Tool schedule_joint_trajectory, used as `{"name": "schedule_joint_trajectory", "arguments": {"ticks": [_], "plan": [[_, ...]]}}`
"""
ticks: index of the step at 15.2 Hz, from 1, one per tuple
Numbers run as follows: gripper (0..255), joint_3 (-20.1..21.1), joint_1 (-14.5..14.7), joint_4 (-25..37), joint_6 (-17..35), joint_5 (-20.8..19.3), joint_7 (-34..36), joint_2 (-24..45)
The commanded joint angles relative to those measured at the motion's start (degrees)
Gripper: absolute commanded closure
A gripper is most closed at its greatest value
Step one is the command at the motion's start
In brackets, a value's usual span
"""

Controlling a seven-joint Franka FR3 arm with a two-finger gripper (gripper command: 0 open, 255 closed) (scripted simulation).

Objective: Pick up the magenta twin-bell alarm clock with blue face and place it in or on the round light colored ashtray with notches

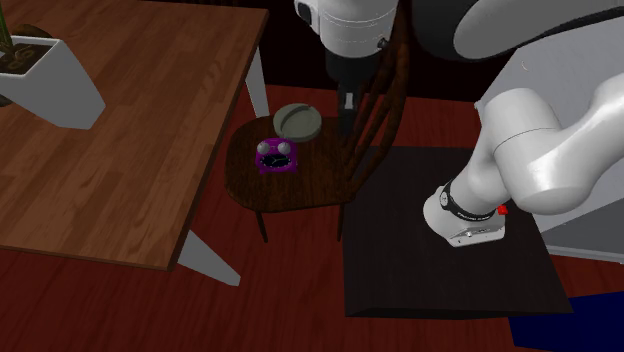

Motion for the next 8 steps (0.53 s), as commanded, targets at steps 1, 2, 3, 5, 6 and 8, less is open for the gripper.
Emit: {"name": "schedule_joint_trajectory", "arguments": {"ticks": [1, 2, 3, 5, 6, 8], "plan": [[0, -0.6, -0.4, -0.9, 4.5, -1.1, -0.6, 3.3], [0, -0.9, -0.6, -1.4, 6.5, -1.7, -0.8, 4.7], [0, -1.2, -0.9, -1.8, 8.5, -2.3, -1.1, 6.2], [0, -1.8, -1.3, -2.4, 12.6, -3.5, -1.5, 9.4], [0, -2.1, -1.6, -2.5, 14.5, -4.0, -1.7, 11.1], [0, -2.6, -2.1, -2.6, 18.5, -5.2, -2.1, 14.8]]}}
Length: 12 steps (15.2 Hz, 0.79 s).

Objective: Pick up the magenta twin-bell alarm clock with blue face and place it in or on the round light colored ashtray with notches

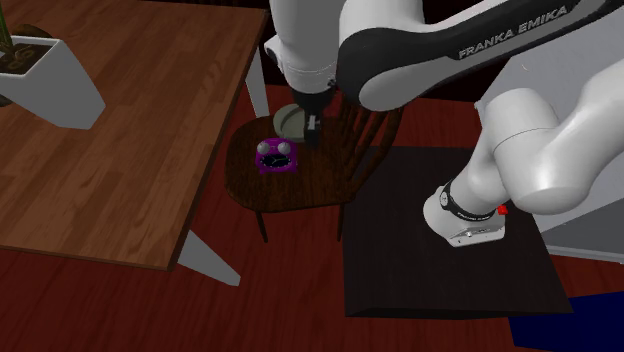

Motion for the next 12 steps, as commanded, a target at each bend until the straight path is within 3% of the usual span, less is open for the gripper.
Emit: {"name": "schedule_joint_trajectory", "arguments": {"ticks": [1, 12], "plan": [[0, -0.7, -0.6, 0.2, 4.2, -1.3, -0.5, 4.0], [0, -3.3, -3.5, 7.2, 22.1, -7.8, -0.8, 27.3]]}}
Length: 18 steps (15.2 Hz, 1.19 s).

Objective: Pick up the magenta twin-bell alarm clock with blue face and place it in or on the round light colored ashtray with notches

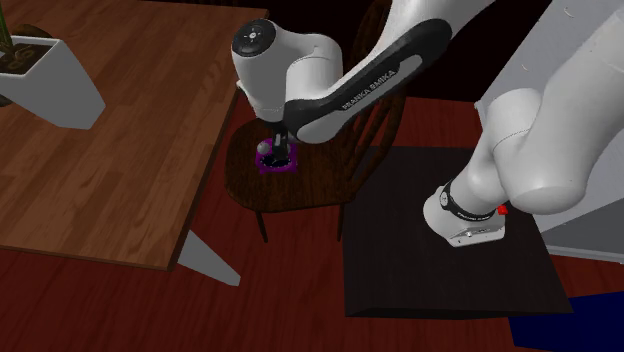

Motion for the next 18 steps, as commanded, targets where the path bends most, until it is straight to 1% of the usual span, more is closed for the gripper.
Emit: {"name": "schedule_joint_trajectory", "arguments": {"ticks": [1, 7, 8, 15, 18], "plan": [[0, -0.7, -0.7, 2.6, 2.8, -1.1, -0.4, 4.9], [0, -2.0, -1.8, 10.9, 8.8, -3.7, -0.4, 18.2], [0, -2.1, -1.9, 11.8, 9.3, -3.9, -0.4, 19.5], [0, -2.8, -2.5, 12.4, 13.5, -4.8, 0.2, 24.1], [0, -2.9, -2.5, 12.5, 13.9, -4.9, 0.3, 24.5]]}}
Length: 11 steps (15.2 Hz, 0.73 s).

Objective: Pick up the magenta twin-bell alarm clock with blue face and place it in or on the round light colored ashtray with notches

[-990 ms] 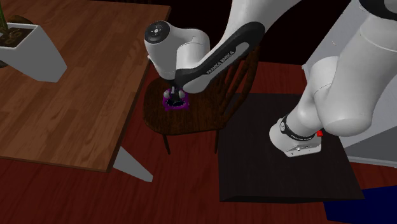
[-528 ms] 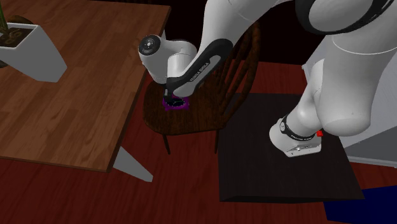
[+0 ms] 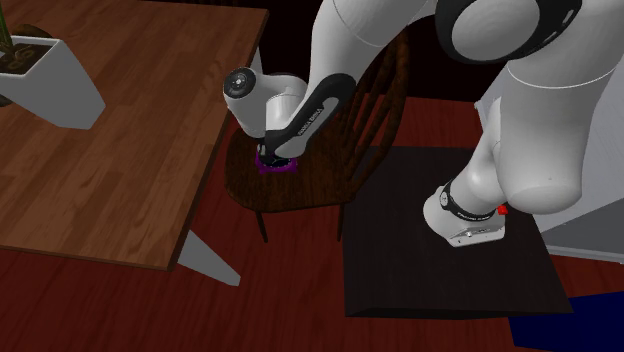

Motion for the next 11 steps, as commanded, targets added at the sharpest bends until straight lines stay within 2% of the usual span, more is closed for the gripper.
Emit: {"name": "schedule_joint_trajectory", "arguments": {"ticks": [1, 5, 6, 11], "plan": [[0, 0.0, 0.0, 0.0, 0.2, 0.0, 0.1, 0.1], [0, 0.0, 0.0, 0.0, 0.2, 0.0, 0.1, 0.1], [255, 0.0, 0.0, 0.0, 0.2, 0.0, 0.1, 0.1], [255, 0.0, 0.0, 0.0, 0.2, 0.0, 0.0, 0.1]]}}
